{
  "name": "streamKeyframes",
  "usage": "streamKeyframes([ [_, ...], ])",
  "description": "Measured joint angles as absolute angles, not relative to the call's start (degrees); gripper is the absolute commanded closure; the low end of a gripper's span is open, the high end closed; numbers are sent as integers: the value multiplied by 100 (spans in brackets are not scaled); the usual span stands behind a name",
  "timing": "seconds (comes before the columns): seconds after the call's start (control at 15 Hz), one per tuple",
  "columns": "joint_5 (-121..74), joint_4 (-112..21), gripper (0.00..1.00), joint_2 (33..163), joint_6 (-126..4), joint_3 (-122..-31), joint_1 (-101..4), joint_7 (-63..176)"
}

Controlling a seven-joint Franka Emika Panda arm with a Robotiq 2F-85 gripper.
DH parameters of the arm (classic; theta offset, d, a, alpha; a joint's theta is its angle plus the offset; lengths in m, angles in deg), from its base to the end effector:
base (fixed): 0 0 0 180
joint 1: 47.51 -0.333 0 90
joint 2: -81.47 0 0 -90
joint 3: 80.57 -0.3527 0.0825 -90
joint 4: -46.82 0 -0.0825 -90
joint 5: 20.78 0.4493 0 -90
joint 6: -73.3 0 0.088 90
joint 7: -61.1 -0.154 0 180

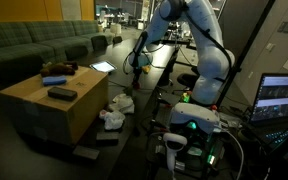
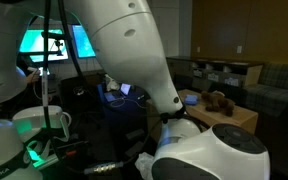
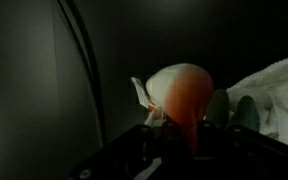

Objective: Switch all the objects from the box and the table

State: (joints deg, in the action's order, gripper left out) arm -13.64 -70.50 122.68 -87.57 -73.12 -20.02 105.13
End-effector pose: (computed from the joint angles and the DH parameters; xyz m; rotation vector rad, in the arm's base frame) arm 0.5112 -0.3713 0.0099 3.0754 0.1166 0.0198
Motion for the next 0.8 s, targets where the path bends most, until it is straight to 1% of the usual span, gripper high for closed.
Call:
streamKeyframes([
  [0.07, -1456, -6993, 60, 12353, -8818, -7299, -1994, 10382],
  [0.2, -1653, -6889, 47, 12483, -8884, -7261, -1991, 10116],
  [0.27, -1751, -6852, 38, 12527, -8910, -7247, -1990, 9999],
  [0.33, -1839, -6825, 31, 12550, -8922, -7237, -1990, 9893],
  [0.4, -1911, -6812, 22, 12553, -8940, -7234, -1990, 9804],
  [0.6, -2114, -6802, 1, 12524, -9067, -7234, -1991, 9602],
  [0.8, -2310, -6864, 0, 12381, -9196, -7234, -2003, 9438],
])
